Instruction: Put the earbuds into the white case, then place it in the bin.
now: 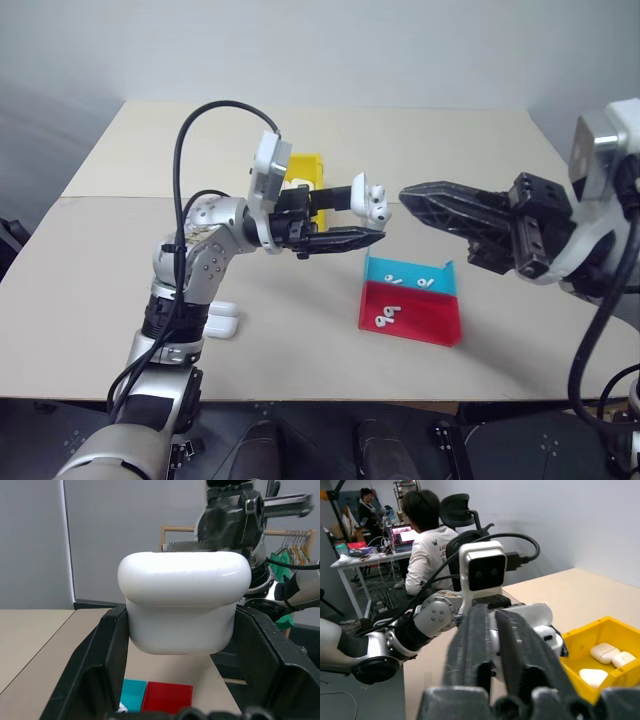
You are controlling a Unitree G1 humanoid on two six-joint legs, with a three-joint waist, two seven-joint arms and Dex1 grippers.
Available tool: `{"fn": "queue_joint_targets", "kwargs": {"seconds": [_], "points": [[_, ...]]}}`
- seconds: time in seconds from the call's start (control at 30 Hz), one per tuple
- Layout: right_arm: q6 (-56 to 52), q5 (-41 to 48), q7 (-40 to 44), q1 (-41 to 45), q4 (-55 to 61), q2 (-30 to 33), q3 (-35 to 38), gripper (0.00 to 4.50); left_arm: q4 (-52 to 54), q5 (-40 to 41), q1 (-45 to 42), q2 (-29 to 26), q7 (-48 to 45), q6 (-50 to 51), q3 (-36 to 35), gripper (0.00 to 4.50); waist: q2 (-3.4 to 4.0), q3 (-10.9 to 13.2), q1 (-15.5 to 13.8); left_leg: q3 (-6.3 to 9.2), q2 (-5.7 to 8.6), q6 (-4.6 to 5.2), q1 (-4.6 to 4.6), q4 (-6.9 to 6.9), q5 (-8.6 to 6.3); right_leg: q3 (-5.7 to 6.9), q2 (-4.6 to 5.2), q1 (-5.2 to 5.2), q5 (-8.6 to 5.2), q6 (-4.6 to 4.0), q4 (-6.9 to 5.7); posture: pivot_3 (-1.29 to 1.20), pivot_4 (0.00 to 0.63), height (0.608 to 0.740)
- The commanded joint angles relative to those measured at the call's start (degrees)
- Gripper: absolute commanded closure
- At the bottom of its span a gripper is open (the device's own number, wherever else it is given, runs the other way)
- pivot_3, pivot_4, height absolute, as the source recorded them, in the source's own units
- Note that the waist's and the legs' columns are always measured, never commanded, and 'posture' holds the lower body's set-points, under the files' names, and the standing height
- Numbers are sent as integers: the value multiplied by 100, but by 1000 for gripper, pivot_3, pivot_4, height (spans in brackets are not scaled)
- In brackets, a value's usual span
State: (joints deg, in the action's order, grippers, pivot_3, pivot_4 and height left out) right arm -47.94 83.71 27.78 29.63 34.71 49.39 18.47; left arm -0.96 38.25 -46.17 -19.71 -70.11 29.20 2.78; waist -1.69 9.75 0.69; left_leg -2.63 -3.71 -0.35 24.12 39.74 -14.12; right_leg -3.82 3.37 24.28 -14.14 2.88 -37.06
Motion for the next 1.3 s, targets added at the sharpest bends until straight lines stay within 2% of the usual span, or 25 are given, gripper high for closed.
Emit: {"fn": "queue_joint_targets", "kwargs": {"seconds": [0.03, 0.4, 1.3], "points": [[126, 170, 140, 78, 197, 110, 77, 4480, 82, -15, -157, 31, -11, -139, -18, 1718, 0, 0, 0, 0, 0, 0, 0, 0, 0, 0, 0, 0, 0, 0, 0, 0, 150, 740], [40, -449, 410, 157, -20, 135, -515, 4480, 159, 23, -146, -1, -52, -141, -27, 1718, 0, 0, 1, 0, 0, 0, 0, 1, 0, 0, 0, 0, 0, 0, 0, 0, 150, 740], [97, -826, 605, 44, -170, 44, -444, 4480, 290, 91, -114, -106, -46, -90, -55, 1718, 0, 0, -2, 0, 0, 1, 0, 2, 0, 0, 0, 0, 0, 0, 0, 0, 150, 740]]}}
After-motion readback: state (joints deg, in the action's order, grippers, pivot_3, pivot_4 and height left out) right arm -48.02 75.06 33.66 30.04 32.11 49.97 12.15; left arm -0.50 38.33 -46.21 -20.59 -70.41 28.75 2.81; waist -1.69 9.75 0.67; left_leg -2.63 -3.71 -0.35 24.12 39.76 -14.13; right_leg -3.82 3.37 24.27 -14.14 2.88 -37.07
